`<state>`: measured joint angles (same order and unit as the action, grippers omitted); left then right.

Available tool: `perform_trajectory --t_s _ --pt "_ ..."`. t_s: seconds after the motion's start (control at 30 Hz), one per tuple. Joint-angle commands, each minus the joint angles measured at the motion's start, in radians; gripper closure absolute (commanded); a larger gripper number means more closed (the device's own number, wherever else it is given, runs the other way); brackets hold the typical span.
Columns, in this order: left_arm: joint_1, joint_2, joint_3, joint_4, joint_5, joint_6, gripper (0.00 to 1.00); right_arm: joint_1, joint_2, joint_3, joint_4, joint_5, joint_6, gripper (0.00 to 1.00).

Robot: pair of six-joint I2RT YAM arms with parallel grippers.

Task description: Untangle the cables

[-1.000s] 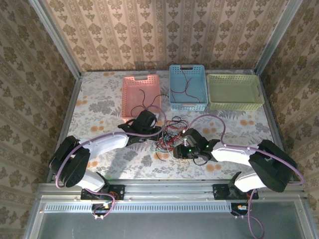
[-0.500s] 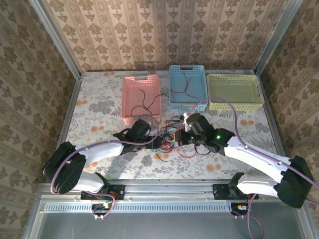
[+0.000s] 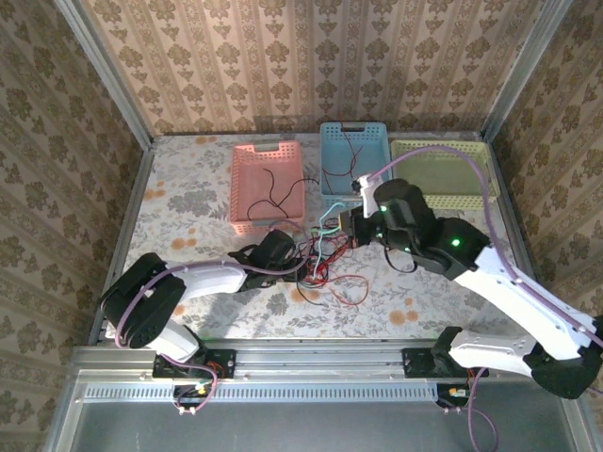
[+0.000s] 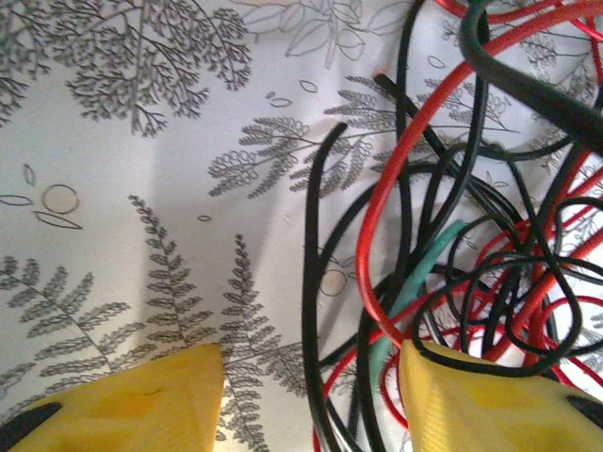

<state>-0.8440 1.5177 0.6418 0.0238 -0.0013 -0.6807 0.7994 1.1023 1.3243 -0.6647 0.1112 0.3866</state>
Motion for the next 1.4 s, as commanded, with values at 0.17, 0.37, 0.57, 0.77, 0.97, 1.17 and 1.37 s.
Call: perform_trajectory --t_s 0.17,0.37,0.57,0.77,0.97,1.17,1.37 --pt "-0.005 0.035 -0.013 0.014 -0.049 -0.021 0.46 0.004 -0.013 0.294 -0.060 0.147 -0.131 1.00" --pt "-0.006 0.009 -0.027 0.008 -0.067 -0.014 0.45 0.004 0.037 0.489 -0.042 0.178 -0.163 1.00" --pt "-0.005 -0.133 -0.009 -0.071 -0.041 0.024 0.35 -0.061 0.113 0.570 -0.049 0.245 -0.191 1.00" --pt "0.000 -0.392 0.042 -0.266 -0.096 0.124 0.00 -0.312 0.179 0.505 -0.021 0.042 -0.065 1.00" --pt "0.047 -0.589 0.047 -0.376 -0.110 0.167 0.00 -0.443 0.271 0.479 0.024 -0.065 0.008 1.00" --pt "0.096 -0.734 -0.041 -0.369 -0.119 0.131 0.00 -0.564 0.367 0.480 0.066 -0.031 0.081 1.00" --pt "0.122 -0.767 -0.081 -0.365 -0.108 0.127 0.00 -0.670 0.405 0.468 0.106 0.106 0.137 1.00"
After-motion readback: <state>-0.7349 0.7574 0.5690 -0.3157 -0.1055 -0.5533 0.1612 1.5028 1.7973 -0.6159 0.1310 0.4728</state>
